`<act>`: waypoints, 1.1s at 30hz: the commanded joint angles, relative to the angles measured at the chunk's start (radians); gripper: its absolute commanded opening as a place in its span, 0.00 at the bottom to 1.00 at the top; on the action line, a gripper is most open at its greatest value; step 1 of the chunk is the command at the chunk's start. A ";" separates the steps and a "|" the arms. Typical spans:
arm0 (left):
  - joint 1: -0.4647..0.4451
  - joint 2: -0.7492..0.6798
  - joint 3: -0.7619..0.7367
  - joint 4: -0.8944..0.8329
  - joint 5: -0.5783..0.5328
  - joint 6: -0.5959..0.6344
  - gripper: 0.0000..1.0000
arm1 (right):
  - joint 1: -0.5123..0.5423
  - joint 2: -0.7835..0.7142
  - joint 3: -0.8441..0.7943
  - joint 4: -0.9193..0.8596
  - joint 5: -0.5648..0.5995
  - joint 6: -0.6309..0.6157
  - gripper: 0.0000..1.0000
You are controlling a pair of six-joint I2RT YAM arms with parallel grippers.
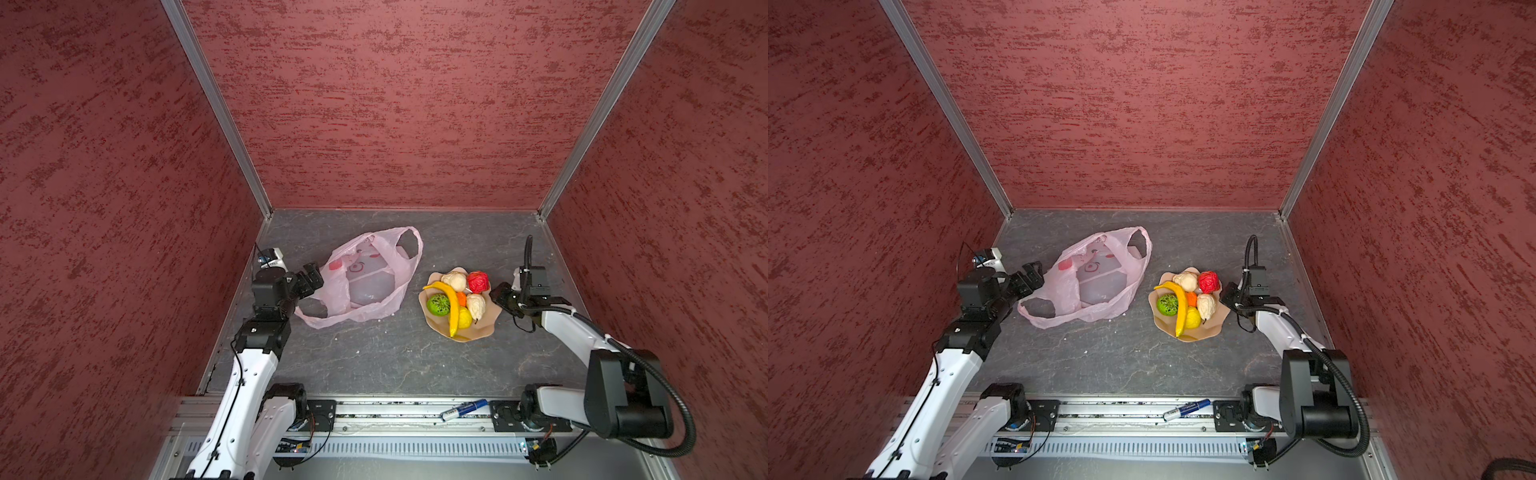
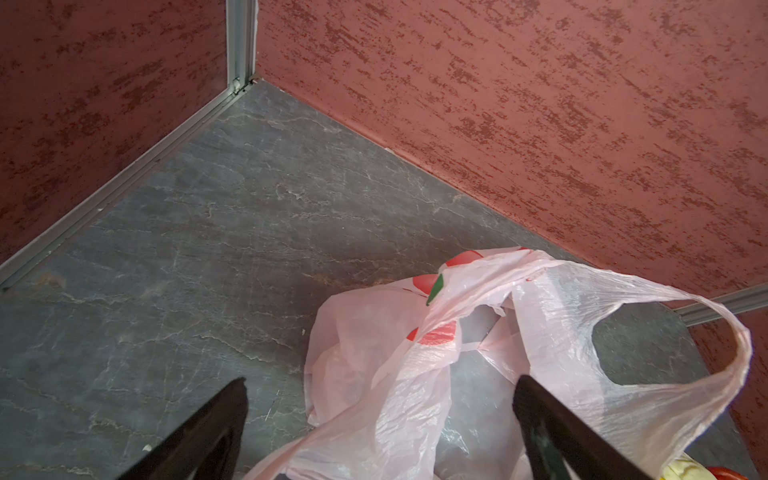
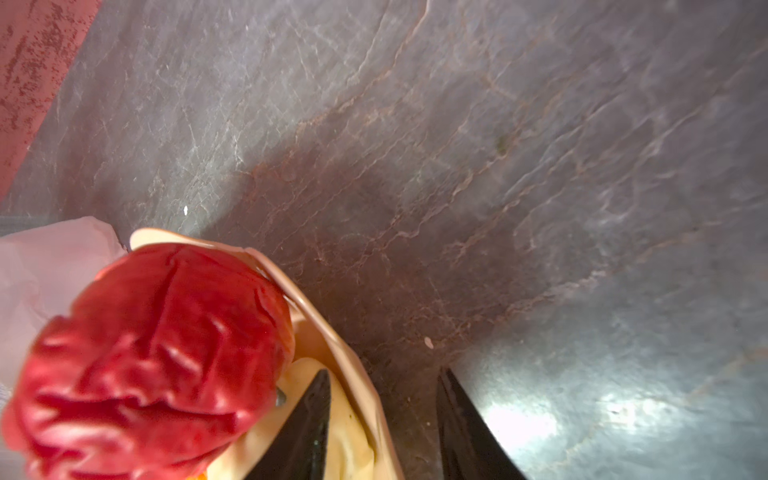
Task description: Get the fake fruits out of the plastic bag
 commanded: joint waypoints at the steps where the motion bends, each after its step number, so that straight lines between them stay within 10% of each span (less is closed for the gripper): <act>1: 0.044 0.012 -0.012 0.060 0.015 0.002 1.00 | 0.000 -0.058 0.034 -0.025 0.076 -0.017 0.55; 12: 0.108 0.092 -0.040 0.169 -0.112 0.084 1.00 | -0.095 -0.210 0.062 0.033 0.194 -0.109 0.97; 33: 0.123 0.471 -0.267 0.921 -0.095 0.210 1.00 | -0.116 -0.090 -0.275 0.847 0.382 -0.310 0.99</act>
